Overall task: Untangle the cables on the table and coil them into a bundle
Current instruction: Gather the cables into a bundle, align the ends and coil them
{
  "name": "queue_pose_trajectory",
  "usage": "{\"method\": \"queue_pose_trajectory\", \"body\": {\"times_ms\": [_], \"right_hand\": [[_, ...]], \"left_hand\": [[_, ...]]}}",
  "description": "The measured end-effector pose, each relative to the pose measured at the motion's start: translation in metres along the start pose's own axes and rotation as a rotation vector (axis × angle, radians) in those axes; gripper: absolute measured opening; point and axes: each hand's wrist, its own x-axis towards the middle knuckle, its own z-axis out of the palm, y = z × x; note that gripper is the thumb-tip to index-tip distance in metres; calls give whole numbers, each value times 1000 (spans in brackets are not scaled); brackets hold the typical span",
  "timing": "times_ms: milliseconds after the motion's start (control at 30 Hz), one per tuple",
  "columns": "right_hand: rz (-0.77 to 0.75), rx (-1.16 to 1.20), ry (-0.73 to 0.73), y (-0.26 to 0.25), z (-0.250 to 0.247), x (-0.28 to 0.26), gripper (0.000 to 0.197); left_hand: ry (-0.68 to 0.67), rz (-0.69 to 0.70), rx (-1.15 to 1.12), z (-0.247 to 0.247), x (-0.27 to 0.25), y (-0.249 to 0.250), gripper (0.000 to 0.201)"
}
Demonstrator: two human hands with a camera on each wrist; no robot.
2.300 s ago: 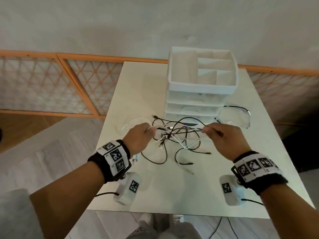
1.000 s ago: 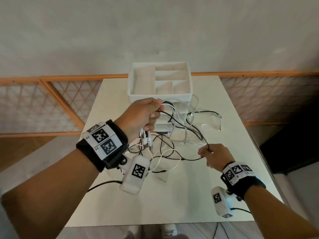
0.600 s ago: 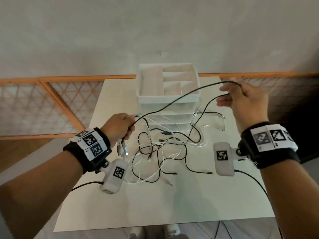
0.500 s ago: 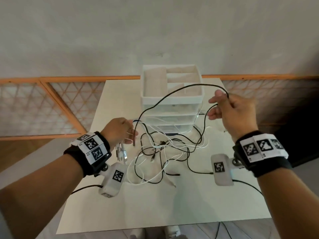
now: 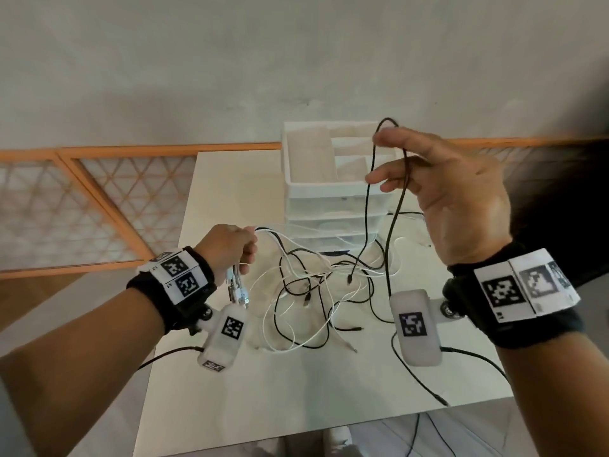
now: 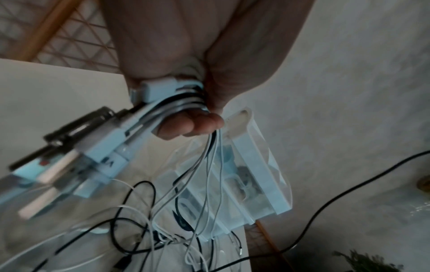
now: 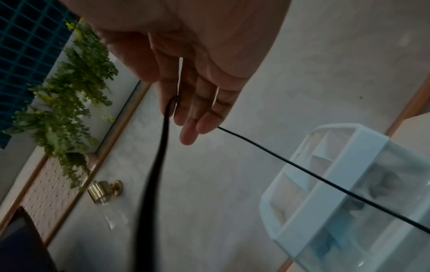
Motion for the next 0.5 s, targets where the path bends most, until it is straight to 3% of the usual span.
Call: {"method": "queue_pose_trajectory", "body": {"times_ms": [67,167,333,400,500], "right_hand": [[-3,-171,-15,3,8,-5,25],[86,-417,-189,16,13,-17,32],[78,-406,-441,21,20,-22,41],[26,-421,-432,15,19,-13,41],[-96,-531,-226,15,3,11,37]], "left_hand": [[4,23,-32,2,-2,9,22],[-59,72,-144,8,-11,32,24],[-227,259,-255,39,-33,69,17],[-277,333,-226,55,-39,73,17],[-345,349,-138,75,-43,60,22]]}}
